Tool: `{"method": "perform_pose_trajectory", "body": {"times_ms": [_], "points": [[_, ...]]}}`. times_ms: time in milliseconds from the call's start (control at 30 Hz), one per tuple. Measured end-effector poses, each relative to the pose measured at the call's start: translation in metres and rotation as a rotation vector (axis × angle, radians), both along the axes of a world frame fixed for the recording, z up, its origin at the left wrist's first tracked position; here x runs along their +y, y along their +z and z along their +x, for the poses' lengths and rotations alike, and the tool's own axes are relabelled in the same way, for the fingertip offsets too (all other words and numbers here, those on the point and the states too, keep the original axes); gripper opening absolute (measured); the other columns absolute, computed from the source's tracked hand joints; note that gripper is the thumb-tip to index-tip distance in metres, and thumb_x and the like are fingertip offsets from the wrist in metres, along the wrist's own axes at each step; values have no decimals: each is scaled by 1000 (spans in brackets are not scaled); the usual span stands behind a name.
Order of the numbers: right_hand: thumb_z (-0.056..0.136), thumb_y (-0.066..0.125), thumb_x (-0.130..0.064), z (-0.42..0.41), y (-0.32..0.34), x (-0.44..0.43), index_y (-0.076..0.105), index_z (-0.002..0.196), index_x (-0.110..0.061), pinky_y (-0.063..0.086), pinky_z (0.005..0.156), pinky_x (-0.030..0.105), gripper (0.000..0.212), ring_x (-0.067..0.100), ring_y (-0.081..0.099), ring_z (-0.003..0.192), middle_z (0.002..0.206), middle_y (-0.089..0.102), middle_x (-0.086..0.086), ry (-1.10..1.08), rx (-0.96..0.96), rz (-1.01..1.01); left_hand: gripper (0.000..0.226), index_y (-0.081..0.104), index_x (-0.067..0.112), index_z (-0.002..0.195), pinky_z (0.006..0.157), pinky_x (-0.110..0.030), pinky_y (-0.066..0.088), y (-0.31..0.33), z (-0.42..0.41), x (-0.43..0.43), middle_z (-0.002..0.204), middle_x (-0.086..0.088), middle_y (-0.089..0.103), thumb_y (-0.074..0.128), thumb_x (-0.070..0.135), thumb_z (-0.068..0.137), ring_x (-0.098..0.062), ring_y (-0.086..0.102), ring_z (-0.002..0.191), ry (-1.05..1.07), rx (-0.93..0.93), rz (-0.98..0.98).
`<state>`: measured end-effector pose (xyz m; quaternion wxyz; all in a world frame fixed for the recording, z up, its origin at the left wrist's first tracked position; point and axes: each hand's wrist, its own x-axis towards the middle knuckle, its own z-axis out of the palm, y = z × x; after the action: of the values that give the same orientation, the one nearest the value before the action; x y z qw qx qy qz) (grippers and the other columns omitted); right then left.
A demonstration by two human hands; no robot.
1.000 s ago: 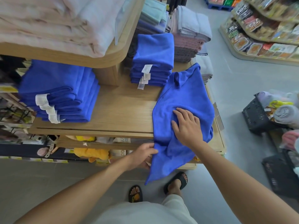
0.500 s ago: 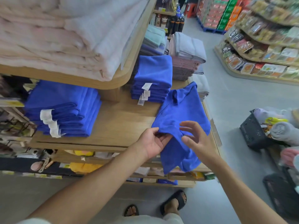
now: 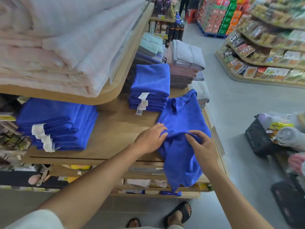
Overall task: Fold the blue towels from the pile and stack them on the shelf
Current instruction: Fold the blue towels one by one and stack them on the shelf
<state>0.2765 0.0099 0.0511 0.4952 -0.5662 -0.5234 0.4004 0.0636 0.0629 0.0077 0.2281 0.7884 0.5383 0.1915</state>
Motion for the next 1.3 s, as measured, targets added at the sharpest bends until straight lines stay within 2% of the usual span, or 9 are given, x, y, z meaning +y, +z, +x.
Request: {"method": "perform_pose_trajectory", "body": {"times_ms": [133,300,467,567,733,867,1000,1100,1300], "points": [[93,73,-10,-6,-7,9,75,87,-31,47,73,4,23,-8,69,85,87,76,-20,104,-71,49,39,66,19,98,88,-42,48,5,-5,-20,106,-2,67,32,37,107,-26,61,103,-81,342,198],[94,73,-23,-19,-28,11,71,89,-43,46,75,8,21,-4,68,88,89,75,-21,295,-345,36,44,61,20,84,67,-44,50,11,-33,-85,89,-3,67,29,43,104,-31,63,82,-78,401,198],[91,72,-34,-34,-59,0,69,81,-45,52,69,24,15,-6,67,81,83,72,-26,399,-598,25,34,58,22,90,62,-36,42,26,-61,-97,88,-5,70,36,44,103,-33,65,81,92,328,71],[92,70,-31,-34,-58,-3,69,82,-54,47,71,10,25,-10,67,86,86,73,-30,403,-521,11,13,63,26,104,72,-35,50,34,-58,-79,100,4,69,53,31,96,-23,65,97,105,222,277],[96,66,-22,-33,-55,-9,70,86,-47,46,75,9,28,-6,67,93,92,73,-27,397,-464,-70,47,62,17,133,118,-37,34,28,-30,-22,146,-3,55,62,11,87,-23,41,145,-137,295,342],[99,52,-2,-27,-51,-14,75,98,-38,42,85,13,43,2,62,100,95,67,-18,439,-361,-148,27,69,29,115,89,-37,50,18,-20,5,119,4,69,55,23,93,-22,62,117,-45,364,106],[102,49,1,-22,-36,-26,75,109,-35,42,91,13,44,5,61,103,104,65,-7,481,-321,-178,18,68,30,88,70,-37,51,15,-28,11,83,13,70,54,42,90,-16,64,80,204,-97,19],[96,65,1,-26,-18,-29,74,107,-26,53,87,20,31,11,68,98,102,75,-5,438,-188,-153,34,54,21,66,61,-34,40,18,-31,11,57,12,52,58,42,93,-11,46,57,311,-435,-117],[94,68,3,-52,29,3,79,92,-22,43,66,11,27,0,56,67,78,68,-9,376,-81,13,30,57,21,73,54,-40,56,31,-28,-3,68,0,47,58,37,98,-16,52,62,382,-799,-375]]}}
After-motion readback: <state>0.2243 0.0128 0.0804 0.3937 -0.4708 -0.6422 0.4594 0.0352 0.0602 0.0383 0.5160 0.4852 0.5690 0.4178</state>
